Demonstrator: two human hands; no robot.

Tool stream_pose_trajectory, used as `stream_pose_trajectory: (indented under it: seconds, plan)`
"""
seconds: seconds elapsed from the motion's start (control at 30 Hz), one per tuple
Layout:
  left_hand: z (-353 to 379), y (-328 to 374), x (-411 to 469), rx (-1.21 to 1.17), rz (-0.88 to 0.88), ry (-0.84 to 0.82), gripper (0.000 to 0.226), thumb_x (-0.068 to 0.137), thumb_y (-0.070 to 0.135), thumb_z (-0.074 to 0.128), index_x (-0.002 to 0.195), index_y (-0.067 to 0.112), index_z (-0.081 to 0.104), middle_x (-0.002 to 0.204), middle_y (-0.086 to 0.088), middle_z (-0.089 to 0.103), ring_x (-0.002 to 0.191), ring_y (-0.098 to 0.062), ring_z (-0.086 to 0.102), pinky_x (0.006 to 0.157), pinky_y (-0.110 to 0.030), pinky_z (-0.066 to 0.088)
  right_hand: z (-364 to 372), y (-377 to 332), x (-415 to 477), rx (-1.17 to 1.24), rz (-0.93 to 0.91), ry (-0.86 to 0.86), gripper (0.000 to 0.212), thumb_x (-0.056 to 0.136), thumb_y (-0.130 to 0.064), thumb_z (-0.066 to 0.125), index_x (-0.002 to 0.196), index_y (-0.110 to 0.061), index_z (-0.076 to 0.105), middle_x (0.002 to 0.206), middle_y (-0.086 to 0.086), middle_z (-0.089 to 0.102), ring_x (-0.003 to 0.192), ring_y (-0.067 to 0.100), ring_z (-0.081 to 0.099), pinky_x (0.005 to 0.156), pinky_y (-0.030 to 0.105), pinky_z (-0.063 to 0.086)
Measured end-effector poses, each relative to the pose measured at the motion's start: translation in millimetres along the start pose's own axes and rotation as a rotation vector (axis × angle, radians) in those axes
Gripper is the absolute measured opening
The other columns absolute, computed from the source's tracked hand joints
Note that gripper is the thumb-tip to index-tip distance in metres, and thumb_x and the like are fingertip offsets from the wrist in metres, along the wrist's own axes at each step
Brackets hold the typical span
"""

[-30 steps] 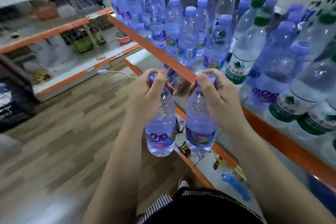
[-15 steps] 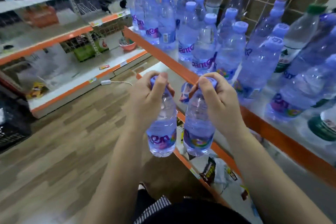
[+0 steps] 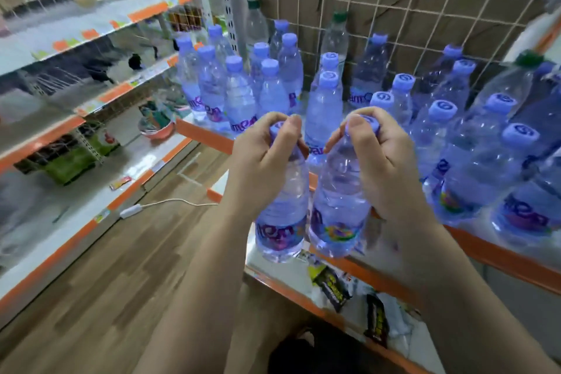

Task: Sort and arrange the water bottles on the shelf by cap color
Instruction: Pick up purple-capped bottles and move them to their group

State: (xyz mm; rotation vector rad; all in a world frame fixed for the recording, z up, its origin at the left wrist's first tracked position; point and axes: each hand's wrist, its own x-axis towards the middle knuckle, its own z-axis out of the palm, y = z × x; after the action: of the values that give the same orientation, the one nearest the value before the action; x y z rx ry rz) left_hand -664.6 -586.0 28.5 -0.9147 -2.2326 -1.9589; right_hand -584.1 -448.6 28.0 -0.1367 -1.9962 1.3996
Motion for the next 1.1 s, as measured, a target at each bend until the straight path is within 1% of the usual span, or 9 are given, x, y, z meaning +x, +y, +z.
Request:
stream_pose_trajectory:
  seconds: [0.1, 0.23, 0.4, 0.53, 0.77, 0.9, 0.97, 1.03, 1.1]
  plan:
    - [0, 8, 42, -0.075, 0.065, -0.041, 0.031, 0.091, 0.046, 0.047, 0.067, 0.03, 0.056, 0.063, 0.002, 0.068, 0.064, -0.03, 0.064, 0.064, -0.038, 0.05, 0, -5, 37, 0.014, -0.033, 0.055, 0.022, 0.094, -0.042, 0.045, 0.081, -0.028, 0.056, 0.075, -0.003, 0.072, 0.072, 0.012, 0.065, 0.073, 0.024, 0.048]
    - [-4, 28, 100, -0.197, 0.144, -0.106, 0.031, 0.095, 0.033, 0.046, 0.069, 0.019, 0.055, 0.063, 0.002, 0.067, 0.064, -0.021, 0.065, 0.064, -0.03, 0.053, -8, -26, 86, 0.105, -0.082, 0.112, 0.024, 0.091, -0.044, 0.047, 0.083, -0.025, 0.058, 0.076, 0.003, 0.072, 0.077, 0.022, 0.068, 0.082, 0.044, 0.053]
    - [-8, 66, 170, -0.291, 0.236, -0.147, 0.033, 0.095, 0.032, 0.047, 0.07, 0.014, 0.057, 0.061, 0.0, 0.066, 0.056, -0.013, 0.063, 0.058, -0.024, 0.053, -24, -58, 150, 0.211, -0.097, 0.156, 0.027, 0.083, -0.044, 0.052, 0.077, -0.019, 0.058, 0.07, 0.008, 0.071, 0.063, 0.022, 0.066, 0.064, 0.035, 0.055]
    - [-7, 80, 221, -0.335, 0.255, -0.208, 0.033, 0.095, 0.034, 0.048, 0.071, 0.013, 0.058, 0.058, -0.001, 0.067, 0.053, -0.013, 0.063, 0.053, -0.022, 0.051, -32, -71, 196, 0.137, -0.163, 0.221, 0.025, 0.093, -0.036, 0.048, 0.075, -0.02, 0.055, 0.06, -0.001, 0.067, 0.059, 0.019, 0.064, 0.057, 0.034, 0.054]
    - [4, 61, 297, -0.396, 0.326, -0.28, 0.03, 0.1, 0.03, 0.046, 0.076, 0.013, 0.053, 0.058, 0.002, 0.067, 0.053, -0.011, 0.065, 0.053, -0.024, 0.053, -38, -40, 248, -0.226, -0.19, 0.322, 0.021, 0.102, -0.034, 0.045, 0.086, -0.021, 0.051, 0.058, -0.017, 0.063, 0.06, -0.002, 0.059, 0.06, 0.023, 0.047]
    - [18, 41, 333, -0.383, 0.365, -0.307, 0.03, 0.099, 0.032, 0.046, 0.074, 0.017, 0.053, 0.059, 0.001, 0.068, 0.054, -0.013, 0.064, 0.052, -0.025, 0.052, -40, -7, 263, -0.444, -0.095, 0.264, 0.037, 0.102, -0.035, 0.046, 0.11, 0.0, 0.053, 0.087, 0.009, 0.07, 0.062, 0.001, 0.057, 0.062, 0.026, 0.045]
    - [27, 30, 348, -0.376, 0.353, -0.324, 0.031, 0.099, 0.032, 0.045, 0.074, 0.015, 0.053, 0.061, -0.001, 0.069, 0.054, -0.013, 0.063, 0.052, -0.024, 0.051, -42, 8, 268, -0.572, -0.003, 0.19, 0.042, 0.101, -0.039, 0.046, 0.112, 0.001, 0.054, 0.088, 0.007, 0.068, 0.063, -0.003, 0.056, 0.065, 0.023, 0.042]
    - [38, 20, 360, -0.351, 0.353, -0.329, 0.031, 0.1, 0.031, 0.044, 0.075, 0.013, 0.052, 0.061, 0.0, 0.069, 0.053, -0.012, 0.062, 0.052, -0.023, 0.05, -48, 22, 271, -0.711, 0.118, 0.102, 0.043, 0.099, -0.043, 0.047, 0.113, -0.003, 0.056, 0.099, 0.01, 0.069, 0.087, 0.015, 0.062, 0.08, 0.034, 0.046]
    - [48, 8, 368, -0.3, 0.379, -0.355, 0.031, 0.099, 0.032, 0.044, 0.075, 0.015, 0.053, 0.064, 0.0, 0.069, 0.055, -0.013, 0.062, 0.056, -0.024, 0.049, -54, 35, 270, -0.83, 0.243, 0.033, 0.039, 0.098, -0.044, 0.05, 0.11, -0.008, 0.058, 0.101, 0.008, 0.066, 0.094, 0.023, 0.059, 0.078, 0.035, 0.043]
